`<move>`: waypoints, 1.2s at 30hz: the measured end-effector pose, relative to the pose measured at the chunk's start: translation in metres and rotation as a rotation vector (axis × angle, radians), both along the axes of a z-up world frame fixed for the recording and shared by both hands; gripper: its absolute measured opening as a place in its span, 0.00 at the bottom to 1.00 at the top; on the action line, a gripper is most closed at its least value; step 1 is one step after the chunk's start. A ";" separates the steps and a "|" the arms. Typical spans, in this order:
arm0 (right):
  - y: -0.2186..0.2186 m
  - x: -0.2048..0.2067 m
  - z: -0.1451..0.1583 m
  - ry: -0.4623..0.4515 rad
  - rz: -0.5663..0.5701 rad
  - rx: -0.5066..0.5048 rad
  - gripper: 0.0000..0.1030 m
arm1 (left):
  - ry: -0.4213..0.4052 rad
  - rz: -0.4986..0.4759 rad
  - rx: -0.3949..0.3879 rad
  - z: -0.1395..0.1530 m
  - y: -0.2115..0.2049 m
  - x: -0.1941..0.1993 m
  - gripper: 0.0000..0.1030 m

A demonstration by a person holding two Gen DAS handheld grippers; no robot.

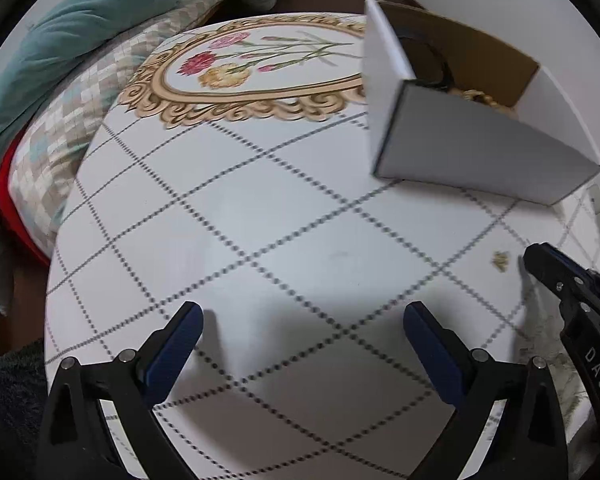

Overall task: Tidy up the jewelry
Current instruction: 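Grasp a gold earring with the right tool while the left tool grasps the other gold earring, then carry both gold earrings into the white box and open both tools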

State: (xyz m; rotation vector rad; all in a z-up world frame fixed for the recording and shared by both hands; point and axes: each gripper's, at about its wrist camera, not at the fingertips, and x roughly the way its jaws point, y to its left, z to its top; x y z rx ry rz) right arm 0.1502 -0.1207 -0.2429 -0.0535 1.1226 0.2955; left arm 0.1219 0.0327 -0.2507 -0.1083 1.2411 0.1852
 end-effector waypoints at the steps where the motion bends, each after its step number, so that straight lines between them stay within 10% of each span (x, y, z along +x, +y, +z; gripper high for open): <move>1: -0.005 -0.001 0.003 0.001 -0.009 0.007 0.08 | -0.009 -0.008 -0.008 0.002 -0.003 -0.001 0.99; 18: -0.091 -0.006 0.008 0.006 -0.234 0.019 0.09 | -0.065 -0.197 -0.018 0.005 -0.097 0.018 0.72; 25: -0.097 -0.003 0.006 0.003 -0.252 0.024 0.09 | -0.112 -0.241 -0.037 0.009 -0.096 0.027 0.10; 36: -0.096 -0.006 0.018 -0.017 -0.250 0.039 0.09 | -0.123 -0.235 -0.087 0.015 -0.085 0.023 0.09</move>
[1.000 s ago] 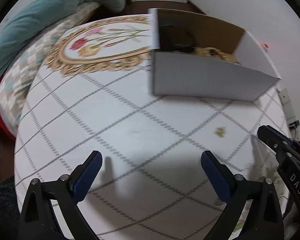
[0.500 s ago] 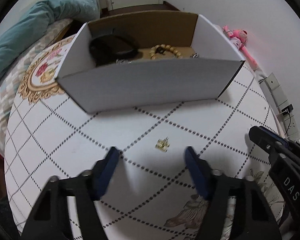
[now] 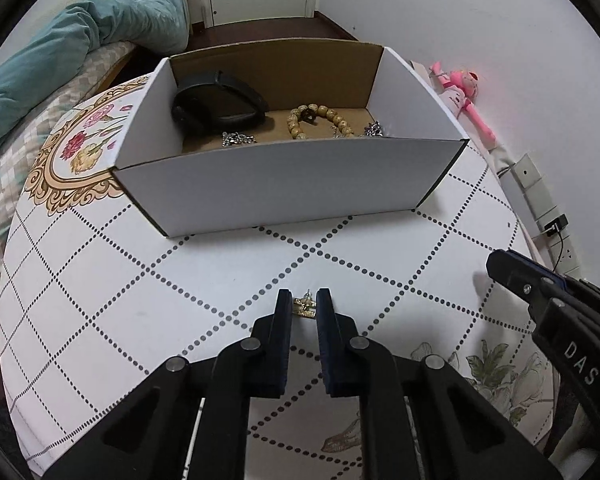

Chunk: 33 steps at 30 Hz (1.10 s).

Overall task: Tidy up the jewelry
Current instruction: 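Carry both gold earrings into the white box and open both tools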

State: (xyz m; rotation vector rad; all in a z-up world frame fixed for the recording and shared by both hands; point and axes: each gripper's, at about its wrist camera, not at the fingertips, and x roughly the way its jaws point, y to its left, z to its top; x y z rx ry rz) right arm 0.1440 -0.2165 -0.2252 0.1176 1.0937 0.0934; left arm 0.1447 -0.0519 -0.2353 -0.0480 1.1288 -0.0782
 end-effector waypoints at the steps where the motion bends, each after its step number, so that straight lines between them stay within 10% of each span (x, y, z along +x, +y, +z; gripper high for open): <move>1: 0.001 -0.001 0.003 -0.005 0.002 0.002 0.09 | -0.005 0.001 -0.007 0.003 0.001 -0.001 0.09; 16: 0.029 0.029 0.087 -0.107 0.106 0.113 0.09 | -0.115 0.026 -0.149 0.104 0.038 0.030 0.09; 33: 0.072 0.154 0.062 0.084 0.220 -0.006 0.11 | -0.019 0.170 -0.083 0.092 0.080 0.111 0.16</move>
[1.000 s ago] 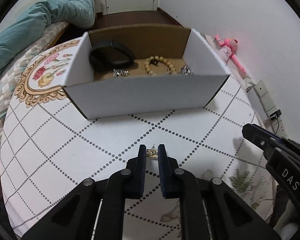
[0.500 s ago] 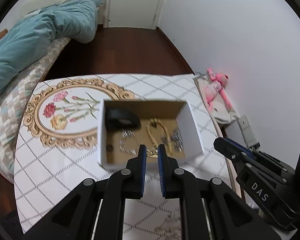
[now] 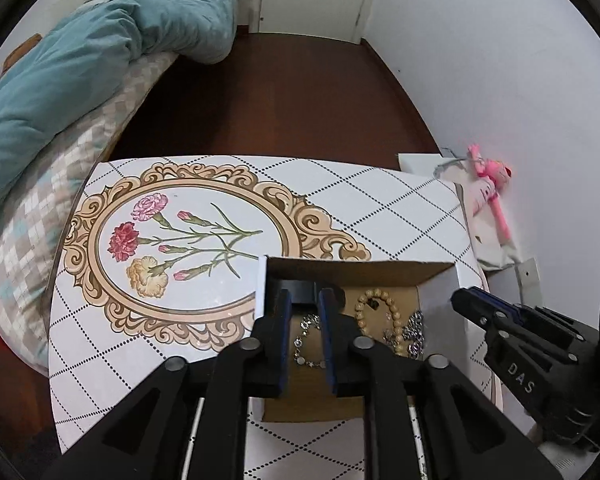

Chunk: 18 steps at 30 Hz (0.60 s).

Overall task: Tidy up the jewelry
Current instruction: 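Carry both gold earrings into the white box and open both tools, then lift both open tools up and back from the box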

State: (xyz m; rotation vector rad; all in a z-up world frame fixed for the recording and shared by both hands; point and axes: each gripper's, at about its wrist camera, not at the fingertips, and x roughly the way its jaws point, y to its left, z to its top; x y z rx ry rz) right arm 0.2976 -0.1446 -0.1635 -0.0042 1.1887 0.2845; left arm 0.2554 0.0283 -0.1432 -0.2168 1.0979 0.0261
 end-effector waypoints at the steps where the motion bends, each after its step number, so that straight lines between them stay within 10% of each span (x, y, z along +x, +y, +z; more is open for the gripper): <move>1: -0.001 0.000 0.001 -0.002 -0.004 -0.005 0.12 | -0.010 0.001 0.011 0.001 0.000 -0.001 0.21; 5: -0.007 -0.003 0.009 -0.032 -0.027 -0.012 0.26 | -0.032 0.017 0.059 0.005 0.001 -0.003 0.58; 10: -0.014 -0.013 0.014 -0.055 -0.053 -0.031 0.37 | -0.049 0.034 0.108 0.005 0.002 -0.011 0.72; 18: -0.017 -0.040 0.000 -0.075 -0.082 -0.145 0.96 | -0.070 0.028 0.186 -0.008 -0.003 -0.035 1.00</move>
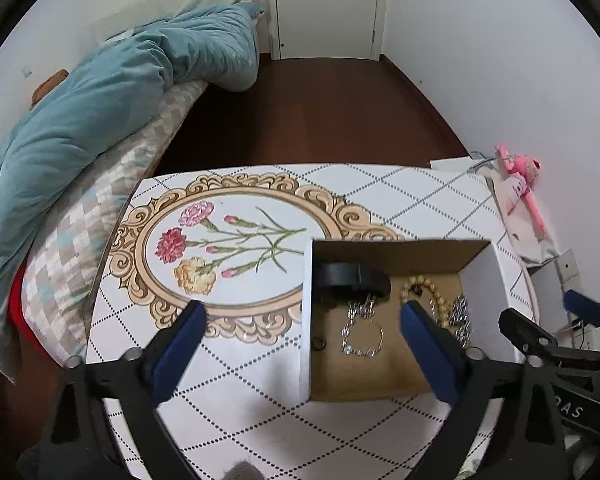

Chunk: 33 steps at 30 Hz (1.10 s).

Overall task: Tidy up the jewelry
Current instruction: 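Lift both open tools up and back from the box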

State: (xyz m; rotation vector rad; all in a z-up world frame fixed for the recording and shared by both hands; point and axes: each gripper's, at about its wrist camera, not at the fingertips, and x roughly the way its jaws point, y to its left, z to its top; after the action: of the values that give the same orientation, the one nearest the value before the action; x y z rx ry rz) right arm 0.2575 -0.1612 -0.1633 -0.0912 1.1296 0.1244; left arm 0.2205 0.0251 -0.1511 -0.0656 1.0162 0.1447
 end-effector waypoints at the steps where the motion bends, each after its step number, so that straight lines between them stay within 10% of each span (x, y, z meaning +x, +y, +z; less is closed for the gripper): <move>1: -0.001 -0.003 -0.002 -0.002 -0.003 -0.010 0.97 | 0.001 -0.001 0.008 -0.002 -0.001 -0.003 1.00; 17: -0.011 -0.027 0.006 -0.043 -0.038 -0.093 1.00 | -0.021 0.024 -0.003 0.003 -0.002 -0.024 1.00; 33: -0.019 -0.101 0.100 -0.211 -0.065 -0.074 1.00 | -0.119 0.006 -0.028 0.081 -0.008 -0.090 1.00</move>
State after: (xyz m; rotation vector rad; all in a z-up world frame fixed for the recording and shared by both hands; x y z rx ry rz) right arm 0.1566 -0.1804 -0.0634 -0.1305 0.9251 0.0136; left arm 0.1305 0.0172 -0.0700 -0.1014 0.8996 0.1311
